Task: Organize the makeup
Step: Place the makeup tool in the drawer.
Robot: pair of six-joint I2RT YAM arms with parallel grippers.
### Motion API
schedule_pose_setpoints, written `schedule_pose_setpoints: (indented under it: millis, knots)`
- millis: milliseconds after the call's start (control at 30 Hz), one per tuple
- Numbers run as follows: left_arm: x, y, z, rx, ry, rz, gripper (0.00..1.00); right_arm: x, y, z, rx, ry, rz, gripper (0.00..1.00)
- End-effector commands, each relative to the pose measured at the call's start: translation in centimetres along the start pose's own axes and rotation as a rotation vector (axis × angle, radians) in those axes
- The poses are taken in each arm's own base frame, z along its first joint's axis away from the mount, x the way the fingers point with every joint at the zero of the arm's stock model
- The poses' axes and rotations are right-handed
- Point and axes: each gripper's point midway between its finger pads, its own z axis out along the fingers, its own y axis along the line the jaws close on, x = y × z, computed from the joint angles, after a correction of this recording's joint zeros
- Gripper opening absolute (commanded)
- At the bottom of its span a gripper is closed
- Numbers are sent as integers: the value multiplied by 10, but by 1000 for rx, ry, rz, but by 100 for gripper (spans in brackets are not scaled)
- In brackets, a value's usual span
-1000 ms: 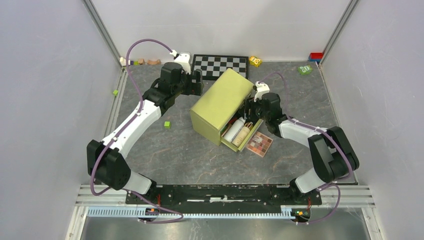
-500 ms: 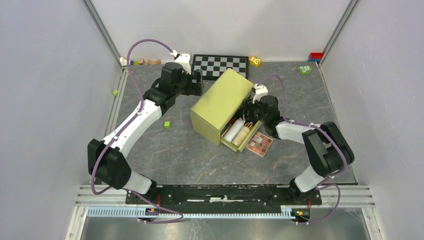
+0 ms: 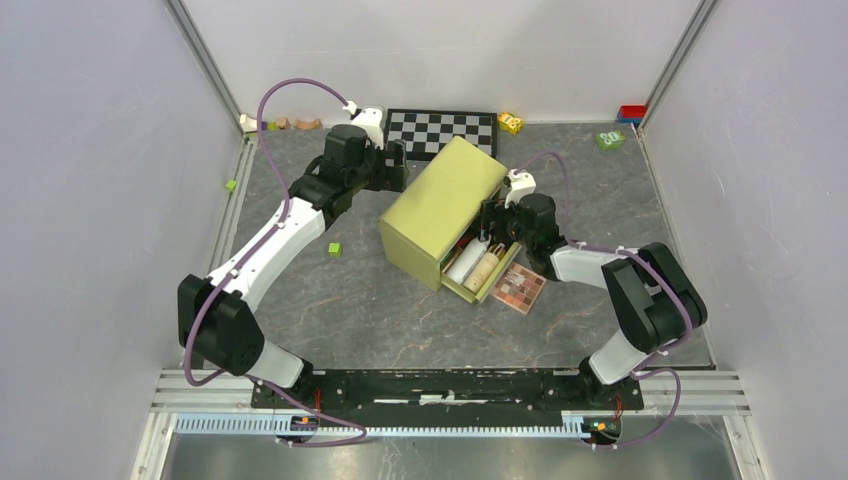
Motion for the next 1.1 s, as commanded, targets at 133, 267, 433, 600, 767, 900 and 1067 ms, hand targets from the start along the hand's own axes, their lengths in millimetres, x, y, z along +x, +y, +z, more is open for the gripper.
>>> schedule_pose_setpoints:
  millis: [133,267,433,600,767,900,1067]
  knots:
    - [-23,-3,-1,20,-56,20,100,-34,15,-14,-39,-106,-32,91]
    - [-22,-3,-1,19,-52,20,100,-38,16,-26,-36,-113,-39,89]
    - [-22,-5,0,25,-46,18,100,-48,15,-49,-22,-139,-64,89]
    - [-22,-8,1,41,-33,13,100,-52,11,-73,14,-130,-58,90]
    - [-21,-8,0,41,-22,11,100,-36,-25,-100,241,-63,24,98]
    - [-22,-8,-1,33,-17,9,100,-13,-46,-124,373,5,70,98]
    - [-23,-5,-4,15,-15,9,100,14,-61,-148,477,48,163,98]
